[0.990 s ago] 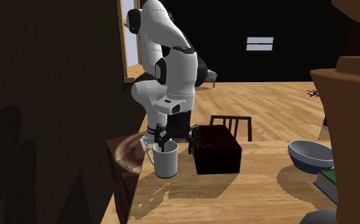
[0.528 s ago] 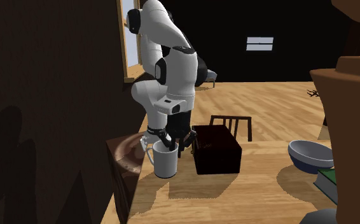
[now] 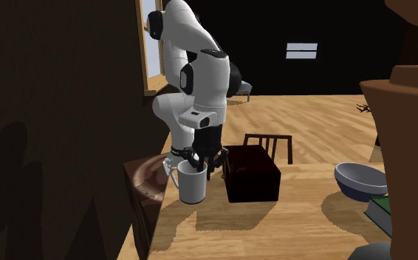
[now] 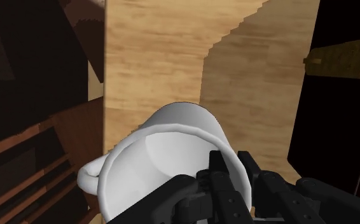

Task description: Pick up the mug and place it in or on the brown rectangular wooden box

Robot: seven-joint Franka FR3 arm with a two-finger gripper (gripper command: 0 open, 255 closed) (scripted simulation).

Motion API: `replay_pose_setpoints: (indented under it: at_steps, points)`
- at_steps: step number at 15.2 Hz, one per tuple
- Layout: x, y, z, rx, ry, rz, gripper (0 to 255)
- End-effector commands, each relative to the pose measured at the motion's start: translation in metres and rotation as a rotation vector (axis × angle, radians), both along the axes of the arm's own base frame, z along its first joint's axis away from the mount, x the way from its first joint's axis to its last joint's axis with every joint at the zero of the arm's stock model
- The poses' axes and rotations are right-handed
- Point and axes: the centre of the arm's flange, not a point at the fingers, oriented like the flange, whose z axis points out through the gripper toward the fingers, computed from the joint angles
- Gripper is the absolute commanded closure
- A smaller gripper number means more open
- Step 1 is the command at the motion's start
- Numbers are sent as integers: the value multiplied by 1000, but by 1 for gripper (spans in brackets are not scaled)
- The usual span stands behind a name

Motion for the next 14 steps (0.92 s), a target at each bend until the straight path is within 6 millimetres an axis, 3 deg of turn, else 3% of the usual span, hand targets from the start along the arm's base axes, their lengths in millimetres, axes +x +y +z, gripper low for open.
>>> replay_pose_setpoints:
  at_steps: [1, 14]
  points:
    - [0, -1, 11, 0, 0, 0, 255]
    - [0, -1, 79, 0, 0, 0, 255]
